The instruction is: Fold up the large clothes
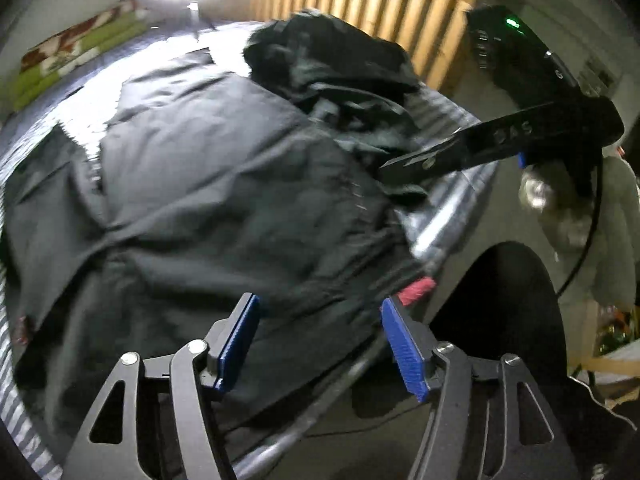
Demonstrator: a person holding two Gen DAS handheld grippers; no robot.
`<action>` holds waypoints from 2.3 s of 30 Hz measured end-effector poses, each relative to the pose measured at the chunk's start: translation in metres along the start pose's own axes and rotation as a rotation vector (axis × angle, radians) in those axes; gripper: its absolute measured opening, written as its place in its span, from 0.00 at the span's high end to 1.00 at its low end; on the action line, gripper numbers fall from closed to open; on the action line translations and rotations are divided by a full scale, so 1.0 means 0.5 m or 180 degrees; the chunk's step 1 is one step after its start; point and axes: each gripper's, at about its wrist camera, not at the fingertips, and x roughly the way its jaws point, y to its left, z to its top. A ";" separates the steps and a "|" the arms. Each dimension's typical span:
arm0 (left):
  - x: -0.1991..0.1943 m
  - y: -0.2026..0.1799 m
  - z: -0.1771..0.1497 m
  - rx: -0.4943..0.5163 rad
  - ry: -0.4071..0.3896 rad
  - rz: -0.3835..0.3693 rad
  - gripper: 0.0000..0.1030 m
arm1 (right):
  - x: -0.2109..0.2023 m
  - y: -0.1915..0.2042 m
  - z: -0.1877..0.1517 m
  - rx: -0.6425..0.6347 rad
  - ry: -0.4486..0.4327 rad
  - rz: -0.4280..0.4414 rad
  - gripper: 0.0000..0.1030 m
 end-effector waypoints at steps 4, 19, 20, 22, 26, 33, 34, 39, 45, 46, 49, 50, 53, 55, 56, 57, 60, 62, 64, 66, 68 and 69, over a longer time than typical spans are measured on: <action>0.033 -0.045 -0.008 0.0174 0.0089 -0.0084 0.25 | 0.044 0.004 -0.029 0.0029 0.0239 0.0108 0.58; 0.051 -0.072 0.046 0.0182 -0.0286 0.0060 0.40 | 0.011 0.001 0.012 0.0525 0.0255 0.0942 0.97; 0.047 -0.069 0.046 0.0186 -0.0323 0.0075 0.47 | 0.009 0.005 0.017 0.0525 0.0246 0.0959 0.97; 0.042 -0.062 0.044 0.0207 -0.0357 0.0128 0.61 | 0.008 0.015 0.031 0.0498 0.0243 0.0986 0.97; 0.010 -0.015 0.039 -0.0068 -0.0477 0.0002 0.78 | 0.011 0.041 0.056 0.0309 0.0292 0.0995 0.97; -0.054 0.067 0.030 -0.0555 -0.0658 -0.0174 0.82 | 0.016 0.072 0.145 -0.0009 0.0293 0.0919 0.70; -0.064 0.076 0.027 -0.0589 -0.0680 -0.0178 0.82 | 0.013 0.068 0.166 -0.0002 0.0187 0.0861 0.58; -0.101 0.109 0.017 -0.0693 -0.0745 -0.0193 0.82 | 0.044 0.033 0.339 0.0179 -0.0183 0.0468 0.57; -0.129 0.149 -0.001 -0.0881 -0.0809 -0.0168 0.83 | 0.167 0.013 0.513 0.0402 -0.0194 0.0032 0.57; -0.134 0.158 -0.005 -0.0929 -0.0828 -0.0165 0.83 | 0.187 0.012 0.532 0.0416 -0.0177 -0.0015 0.57; -0.150 0.182 -0.019 -0.1049 -0.0881 -0.0156 0.83 | 0.243 0.013 0.589 0.0476 -0.0178 -0.0226 0.57; -0.154 0.192 -0.025 -0.1096 -0.0900 -0.0156 0.83 | 0.254 0.012 0.600 0.0507 -0.0189 -0.0300 0.57; -0.160 0.220 -0.040 -0.1218 -0.0936 -0.0193 0.83 | 0.278 0.001 0.635 0.0621 -0.0273 -0.0368 0.57; -0.165 0.234 -0.051 -0.1262 -0.0966 -0.0204 0.83 | 0.287 0.004 0.654 0.0689 -0.0366 -0.0331 0.73; -0.167 0.241 -0.057 -0.1288 -0.0981 -0.0210 0.83 | 0.296 0.007 0.665 0.0715 -0.0370 -0.0356 0.85; -0.170 0.249 -0.064 -0.1311 -0.0997 -0.0217 0.83 | 0.303 0.010 0.674 0.0723 -0.0355 -0.0359 0.99; -0.179 0.275 -0.089 -0.1363 -0.1040 -0.0176 0.83 | 0.306 0.057 0.695 0.0589 -0.0515 -0.0456 1.00; -0.188 0.298 -0.112 -0.1435 -0.1078 -0.0150 0.83 | 0.300 0.097 0.707 0.0499 -0.0565 -0.0440 1.00; -0.198 0.319 -0.137 -0.1530 -0.1120 -0.0145 0.83 | 0.291 0.145 0.719 0.0390 -0.0616 -0.0380 1.00; -0.207 0.339 -0.164 -0.1591 -0.1132 -0.0083 0.83 | 0.280 0.212 0.729 0.0194 -0.0659 -0.0335 1.00; -0.213 0.364 -0.194 -0.1702 -0.1126 -0.0087 0.83 | 0.260 0.267 0.734 0.0029 -0.0703 -0.0360 1.00; -0.214 0.374 -0.206 -0.1738 -0.1123 -0.0079 0.83 | 0.247 0.286 0.733 -0.0013 -0.0701 -0.0419 0.97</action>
